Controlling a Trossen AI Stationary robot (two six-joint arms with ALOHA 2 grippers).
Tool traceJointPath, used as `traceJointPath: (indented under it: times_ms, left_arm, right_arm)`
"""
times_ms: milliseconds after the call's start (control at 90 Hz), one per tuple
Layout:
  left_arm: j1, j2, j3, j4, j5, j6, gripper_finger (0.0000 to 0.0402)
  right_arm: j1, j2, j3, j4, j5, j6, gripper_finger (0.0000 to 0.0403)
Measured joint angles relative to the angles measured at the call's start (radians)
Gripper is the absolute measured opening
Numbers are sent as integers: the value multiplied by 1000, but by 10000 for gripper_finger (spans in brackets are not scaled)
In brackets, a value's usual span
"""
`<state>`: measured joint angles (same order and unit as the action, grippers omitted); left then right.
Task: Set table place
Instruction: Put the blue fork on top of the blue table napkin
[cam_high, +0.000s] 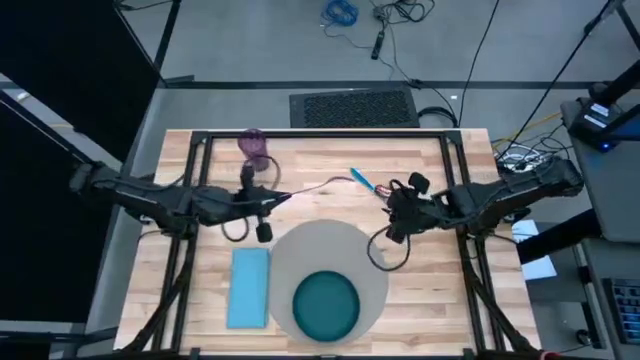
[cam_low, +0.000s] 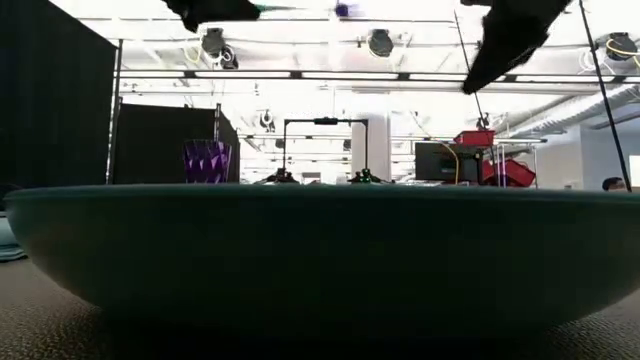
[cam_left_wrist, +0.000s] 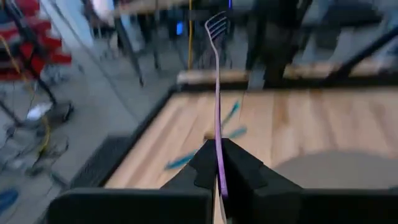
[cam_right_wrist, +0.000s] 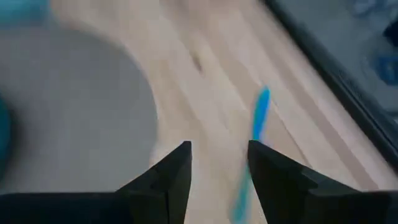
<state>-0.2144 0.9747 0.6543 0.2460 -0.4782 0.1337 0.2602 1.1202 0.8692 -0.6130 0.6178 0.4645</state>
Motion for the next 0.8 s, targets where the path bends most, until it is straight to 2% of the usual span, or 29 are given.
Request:
traceJointPath:
  times_ms: [89, 200, 322, 433, 611, 800]
  left_arm:
    - [-3, -16, -103, 287, 56, 31, 0]
    - [-2, 4, -193, 558, 94, 55, 0]
    - [-2, 78, -225, 762, 145, 57, 0]
    - [9, 179, -210, 857, 205, 57, 0]
    - [46, 318, -176, 958, 260, 56, 0]
    - [78, 350, -145, 983, 325, 49, 0]
  right_arm:
    - [-12, -27, -137, 430, -1, -159, 141]
    - [-36, -6, -257, 932, -78, -355, 141]
    - [-73, 64, -296, 1283, -180, -494, 141]
    - [-126, 141, -266, 1414, -294, -527, 141]
    - [-178, 240, -170, 1485, -426, -537, 141]
    - [-180, 272, -78, 1458, -442, -579, 141]
